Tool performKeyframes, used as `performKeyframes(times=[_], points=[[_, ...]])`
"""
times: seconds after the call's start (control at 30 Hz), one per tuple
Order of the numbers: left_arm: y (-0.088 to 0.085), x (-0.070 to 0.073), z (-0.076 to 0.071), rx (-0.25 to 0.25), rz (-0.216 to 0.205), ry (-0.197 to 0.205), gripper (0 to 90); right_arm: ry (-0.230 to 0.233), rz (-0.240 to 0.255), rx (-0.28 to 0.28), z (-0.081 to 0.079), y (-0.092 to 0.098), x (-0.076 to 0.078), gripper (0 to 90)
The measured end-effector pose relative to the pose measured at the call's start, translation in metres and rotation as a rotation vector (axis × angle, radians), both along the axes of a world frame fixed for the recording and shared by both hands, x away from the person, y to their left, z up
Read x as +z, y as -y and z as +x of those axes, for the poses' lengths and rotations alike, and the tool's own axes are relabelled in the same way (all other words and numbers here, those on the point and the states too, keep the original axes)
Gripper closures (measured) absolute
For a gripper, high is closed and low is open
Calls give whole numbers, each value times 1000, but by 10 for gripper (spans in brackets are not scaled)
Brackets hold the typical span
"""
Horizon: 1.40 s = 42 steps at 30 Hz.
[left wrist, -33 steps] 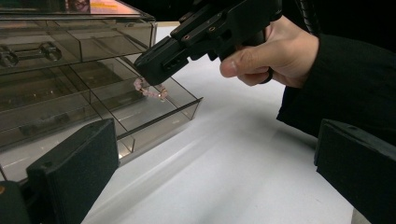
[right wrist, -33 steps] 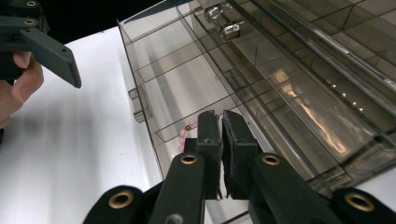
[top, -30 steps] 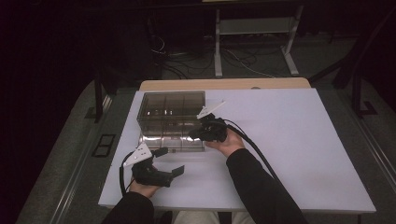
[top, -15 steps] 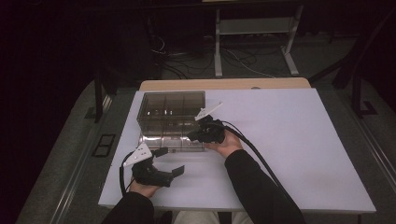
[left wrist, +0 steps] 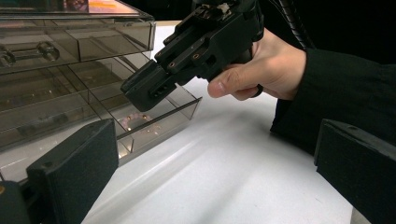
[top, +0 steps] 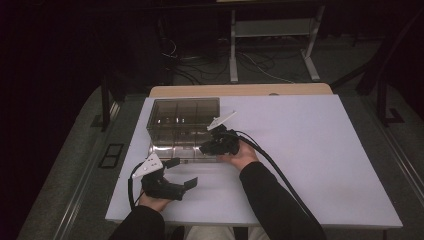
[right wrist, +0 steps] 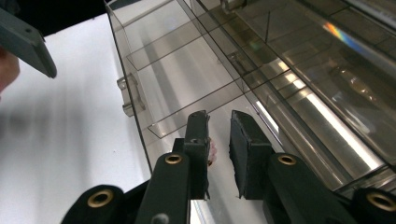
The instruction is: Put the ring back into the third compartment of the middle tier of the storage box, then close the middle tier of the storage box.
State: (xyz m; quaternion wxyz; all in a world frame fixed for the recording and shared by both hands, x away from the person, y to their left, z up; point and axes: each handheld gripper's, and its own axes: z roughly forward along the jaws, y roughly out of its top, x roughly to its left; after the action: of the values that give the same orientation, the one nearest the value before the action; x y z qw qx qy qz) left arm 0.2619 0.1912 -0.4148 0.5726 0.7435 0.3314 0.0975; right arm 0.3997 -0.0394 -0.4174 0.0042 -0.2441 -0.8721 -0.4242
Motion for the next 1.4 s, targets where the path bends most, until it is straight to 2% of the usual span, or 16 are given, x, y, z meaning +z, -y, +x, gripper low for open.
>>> performKeyframes(times=[0.1, 0.27, 0.37, 0.6, 0.73, 0.87, 1.1, 1.17, 1.4], points=[[0, 0, 0, 0, 0, 0, 0, -19, 25, -11, -1, 1, 3, 716], [0, 0, 0, 0, 0, 0, 0, -24, 50, -30, -3, 5, 11, 598], [0, 0, -1, 3, -2, 0, 0, -31, 68, -31, -6, 7, 18, 565], [-1, 1, -1, 9, -8, 2, 0, -18, 86, 3, -20, 7, 29, 549], [-2, 1, -2, 17, -19, 4, 0, -15, 104, 5, -28, 5, 32, 550], [-3, 2, -2, 20, -16, 7, 0, -6, 110, 26, -37, 3, 33, 602], [-3, 2, -2, 22, -17, 9, 0, 2, 112, 60, -47, -2, 35, 806], [-4, 2, -2, 22, -18, 9, 0, 12, 98, 54, -48, -4, 34, 883], [-3, 2, -2, 19, -15, 8, 0, 4, 64, 53, -51, -11, 29, 890]])
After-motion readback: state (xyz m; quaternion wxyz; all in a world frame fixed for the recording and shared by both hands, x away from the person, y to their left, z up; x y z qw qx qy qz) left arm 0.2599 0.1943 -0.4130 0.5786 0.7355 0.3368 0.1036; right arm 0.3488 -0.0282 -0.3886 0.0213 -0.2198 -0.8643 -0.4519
